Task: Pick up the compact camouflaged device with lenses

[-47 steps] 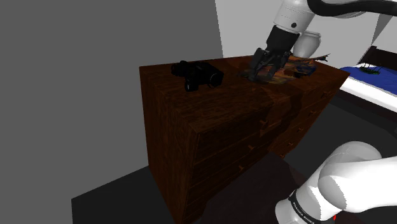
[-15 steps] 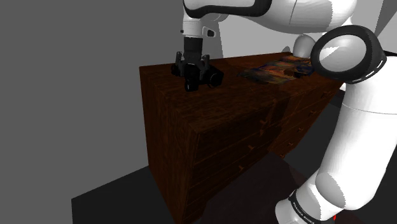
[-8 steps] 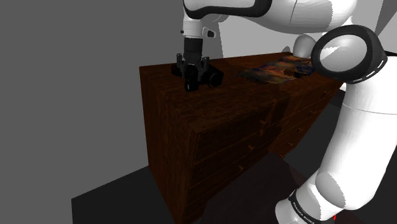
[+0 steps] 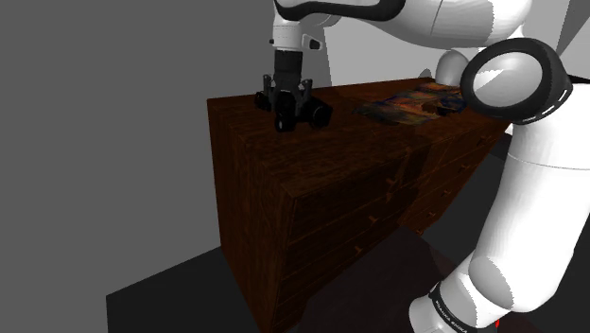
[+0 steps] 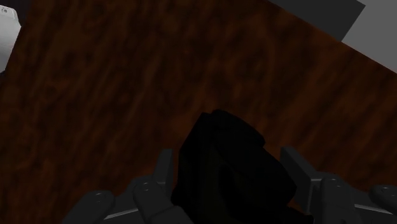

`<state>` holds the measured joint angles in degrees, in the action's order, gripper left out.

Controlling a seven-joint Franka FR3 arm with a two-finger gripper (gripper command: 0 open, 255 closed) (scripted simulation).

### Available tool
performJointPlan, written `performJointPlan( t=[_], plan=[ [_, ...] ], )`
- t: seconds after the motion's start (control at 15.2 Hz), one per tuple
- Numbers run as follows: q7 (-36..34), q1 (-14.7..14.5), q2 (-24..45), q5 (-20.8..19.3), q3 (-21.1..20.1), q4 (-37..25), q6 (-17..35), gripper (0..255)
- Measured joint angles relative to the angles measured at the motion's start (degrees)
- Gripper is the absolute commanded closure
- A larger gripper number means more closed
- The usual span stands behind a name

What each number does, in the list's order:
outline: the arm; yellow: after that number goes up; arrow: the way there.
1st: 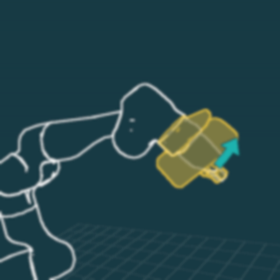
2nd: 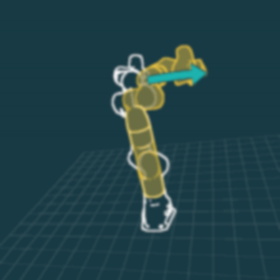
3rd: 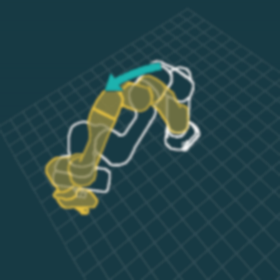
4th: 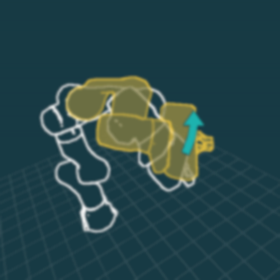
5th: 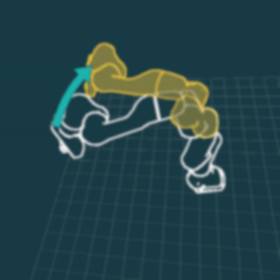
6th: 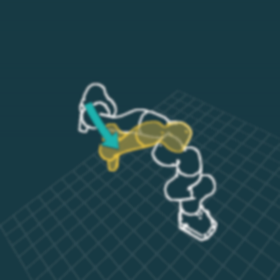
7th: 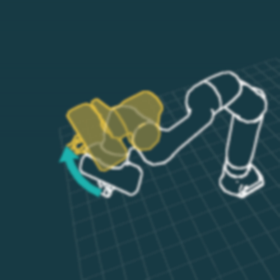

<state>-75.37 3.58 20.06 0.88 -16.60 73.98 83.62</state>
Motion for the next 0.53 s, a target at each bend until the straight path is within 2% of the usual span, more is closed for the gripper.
performJointPlan(
  t=[0.53],
  plan=[
    [-1.0,-1.0,2.3,-0.5,-0.2,-9.6,-7.3,255]
  ],
)
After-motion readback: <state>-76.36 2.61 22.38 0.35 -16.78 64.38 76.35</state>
